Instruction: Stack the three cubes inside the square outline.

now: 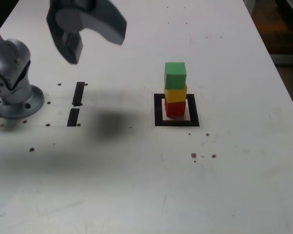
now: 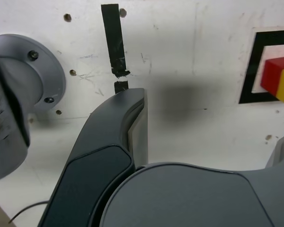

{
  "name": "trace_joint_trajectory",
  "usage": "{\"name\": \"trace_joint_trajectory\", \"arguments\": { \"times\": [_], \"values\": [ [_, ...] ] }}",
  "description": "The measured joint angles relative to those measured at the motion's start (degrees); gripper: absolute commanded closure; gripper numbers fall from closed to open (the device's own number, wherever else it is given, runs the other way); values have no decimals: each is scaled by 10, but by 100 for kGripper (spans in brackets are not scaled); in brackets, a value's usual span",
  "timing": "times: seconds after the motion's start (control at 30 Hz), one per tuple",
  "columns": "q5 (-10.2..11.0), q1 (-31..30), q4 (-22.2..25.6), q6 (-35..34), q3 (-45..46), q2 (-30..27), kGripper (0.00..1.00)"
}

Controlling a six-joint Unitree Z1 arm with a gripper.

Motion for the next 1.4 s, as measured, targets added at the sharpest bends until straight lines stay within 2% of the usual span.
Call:
{"name": "trace_joint_trajectory", "arguments": {
  "times": [0.1,0.33,0.83,1.07,1.4],
  "values": [
    [0,0,-57,4,63,11,0],
    [6,-2,-63,4,193,27,0],
    [5,-2,-112,12,206,19,0],
    [-8,-2,-115,11,212,22,0],
    [-8,-2,-118,10,214,23,0]
  ]
}}
